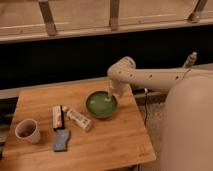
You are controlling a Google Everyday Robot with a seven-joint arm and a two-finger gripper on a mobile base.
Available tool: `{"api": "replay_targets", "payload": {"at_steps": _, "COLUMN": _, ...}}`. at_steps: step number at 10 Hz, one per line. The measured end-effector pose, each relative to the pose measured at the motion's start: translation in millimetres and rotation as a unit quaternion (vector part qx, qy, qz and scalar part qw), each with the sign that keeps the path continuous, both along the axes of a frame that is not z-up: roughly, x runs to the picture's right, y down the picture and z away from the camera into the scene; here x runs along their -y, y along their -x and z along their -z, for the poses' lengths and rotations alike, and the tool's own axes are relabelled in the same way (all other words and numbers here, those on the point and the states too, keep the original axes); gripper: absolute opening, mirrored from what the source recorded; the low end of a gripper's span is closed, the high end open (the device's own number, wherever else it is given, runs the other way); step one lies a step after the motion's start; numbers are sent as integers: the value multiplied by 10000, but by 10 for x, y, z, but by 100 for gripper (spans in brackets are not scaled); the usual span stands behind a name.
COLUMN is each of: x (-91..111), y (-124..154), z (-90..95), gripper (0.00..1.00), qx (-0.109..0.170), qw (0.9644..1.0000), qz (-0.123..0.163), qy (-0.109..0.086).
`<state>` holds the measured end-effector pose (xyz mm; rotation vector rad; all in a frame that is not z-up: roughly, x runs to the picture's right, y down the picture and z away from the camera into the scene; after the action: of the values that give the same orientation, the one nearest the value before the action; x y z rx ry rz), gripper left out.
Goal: Stand the bottle upright
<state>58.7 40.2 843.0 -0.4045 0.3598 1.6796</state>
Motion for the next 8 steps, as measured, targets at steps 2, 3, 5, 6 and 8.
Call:
{"api": "replay_targets", "payload": {"at_steps": 2, "x": -5, "y": 0, "z": -3, "gripper": 18, "qx": 0, "qw": 10000, "qz": 0, "qy": 4}}
{"api": "replay_targets", "payload": {"at_steps": 3, "x": -10, "y": 0, "z": -7, "gripper": 21, "qx": 0, "qw": 10000, "qz": 0, "qy": 10}}
{"api": "replay_targets", "payload": {"at_steps": 5, "x": -10, "y": -1, "z": -7, "gripper": 36, "qx": -1, "qw": 10000, "qz": 0, "qy": 9}}
{"api": "replay_targets", "payload": {"at_steps": 6, "x": -9, "y": -1, "z": -7, "gripper": 46, "qx": 1, "qw": 10000, "qz": 3, "qy": 5}}
{"api": "replay_targets", "payload": {"at_steps": 8, "x": 26, "y": 30, "z": 42, "gripper": 68, "qx": 112, "qw": 9998, "qz": 83, "qy": -115}}
